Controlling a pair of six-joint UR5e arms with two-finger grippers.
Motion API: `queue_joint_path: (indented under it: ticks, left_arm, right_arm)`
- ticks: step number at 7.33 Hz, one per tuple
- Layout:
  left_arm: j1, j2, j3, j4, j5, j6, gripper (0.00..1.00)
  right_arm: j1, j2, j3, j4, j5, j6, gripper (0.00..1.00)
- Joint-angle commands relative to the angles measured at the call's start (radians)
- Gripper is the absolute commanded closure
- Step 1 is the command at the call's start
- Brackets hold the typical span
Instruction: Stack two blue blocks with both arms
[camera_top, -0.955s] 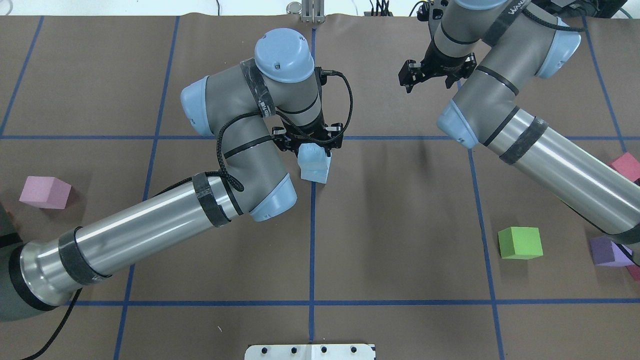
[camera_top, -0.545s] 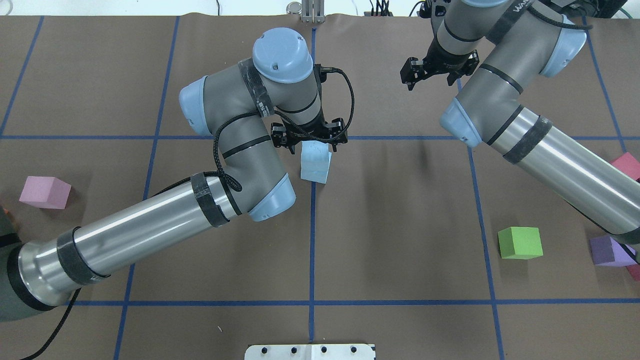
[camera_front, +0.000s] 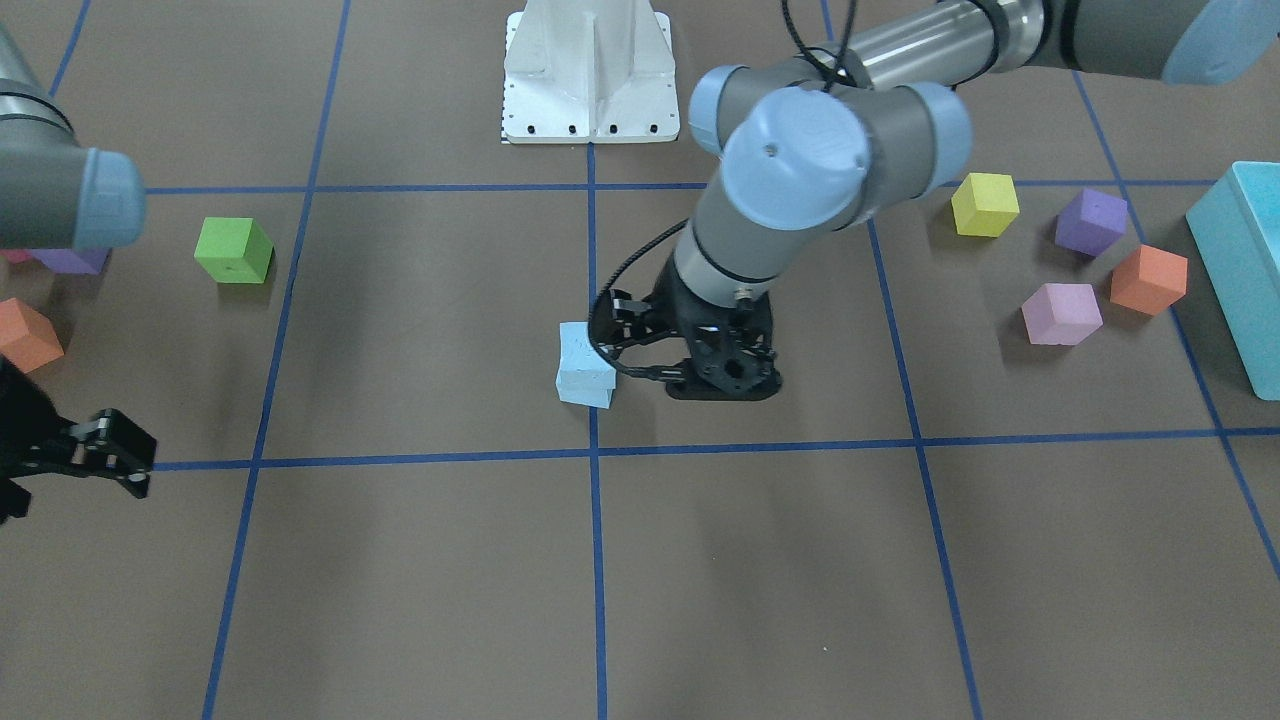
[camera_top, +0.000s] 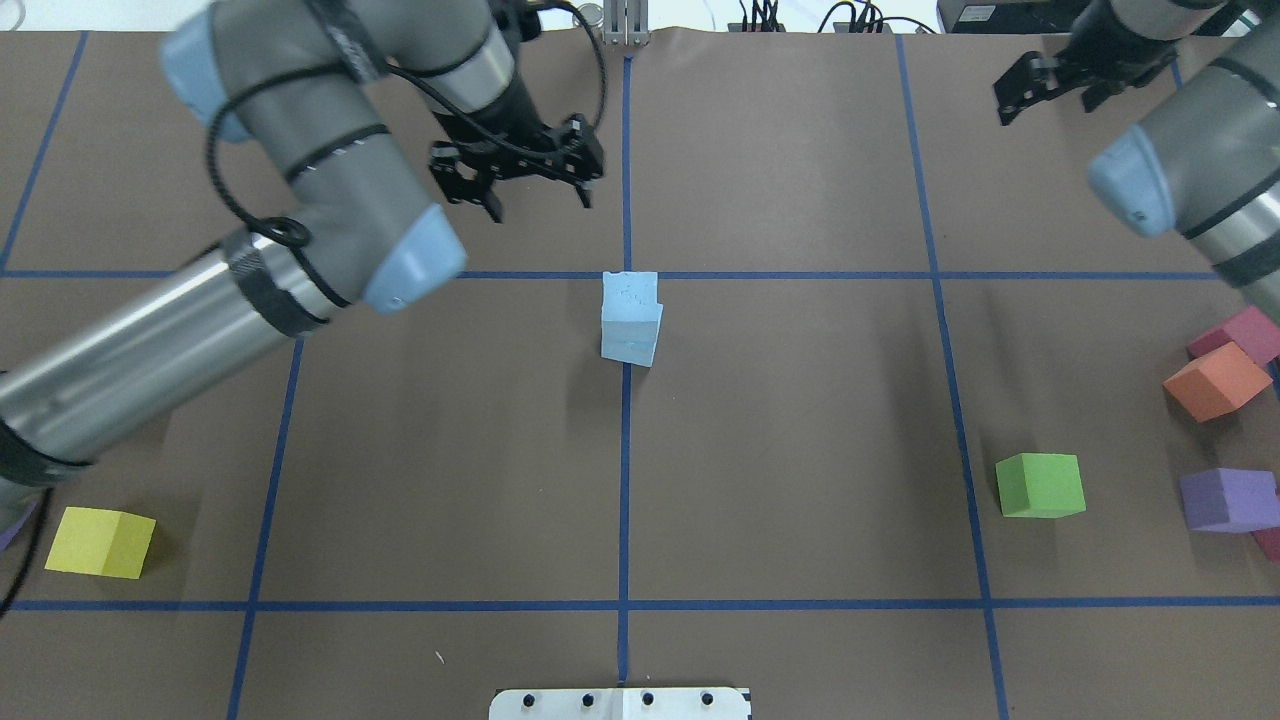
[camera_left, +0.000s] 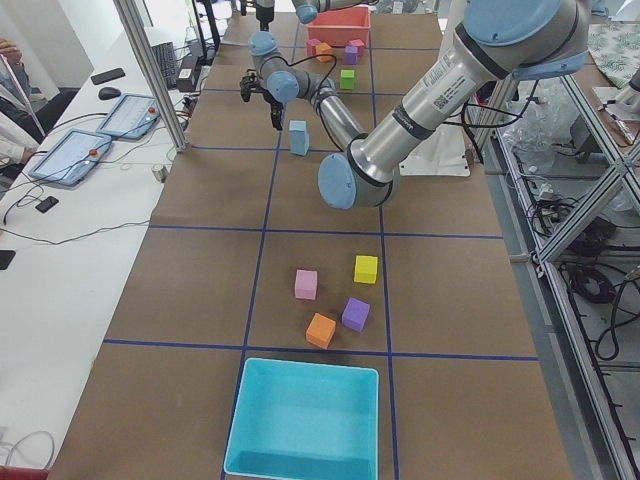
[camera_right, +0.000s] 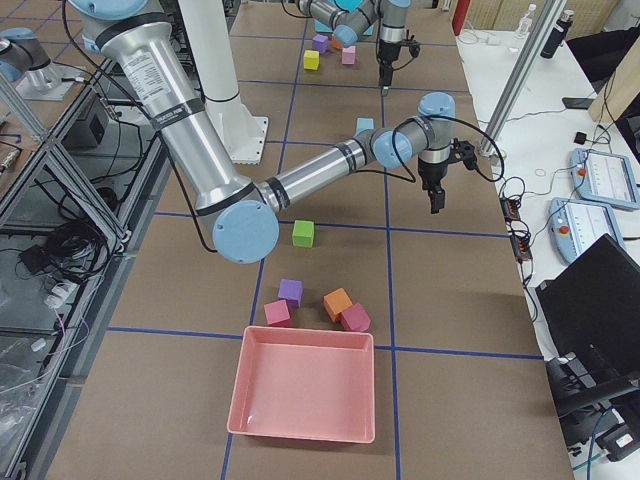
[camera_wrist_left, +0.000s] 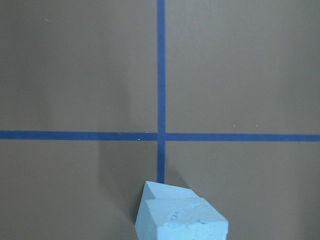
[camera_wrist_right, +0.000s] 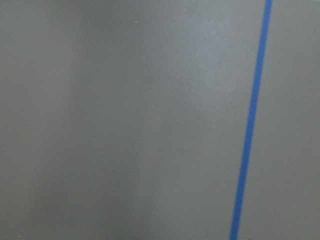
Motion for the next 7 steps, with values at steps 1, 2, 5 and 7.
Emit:
queue_joint_path:
  ticks: [1,2,5,7]
  left_arm:
    - [-0.235,0.265,-0.132,0.023,-0.133,0.346,0.01]
    - [-0.352,0.342,-0.139,0.1,-0.149,0.582,0.01]
    - [-0.594,0.536,-0.079,0.326,-0.131,1.099,0.01]
    - [-0.606,0.646,-0.076,0.318,-0.115,1.127,0.01]
  right_arm:
    - [0.134,-0.153,0.059,-0.009,0.107,-0.018,0.0]
    - [0.17,-0.23,0.103,-0.009,0.129,-0.052,0.0]
    - [0.236,-0.433,0.242,-0.009,0.149,-0.075,0.0]
    - [0.254,-0.467,0.25,-0.01,0.149,-0.075,0.0]
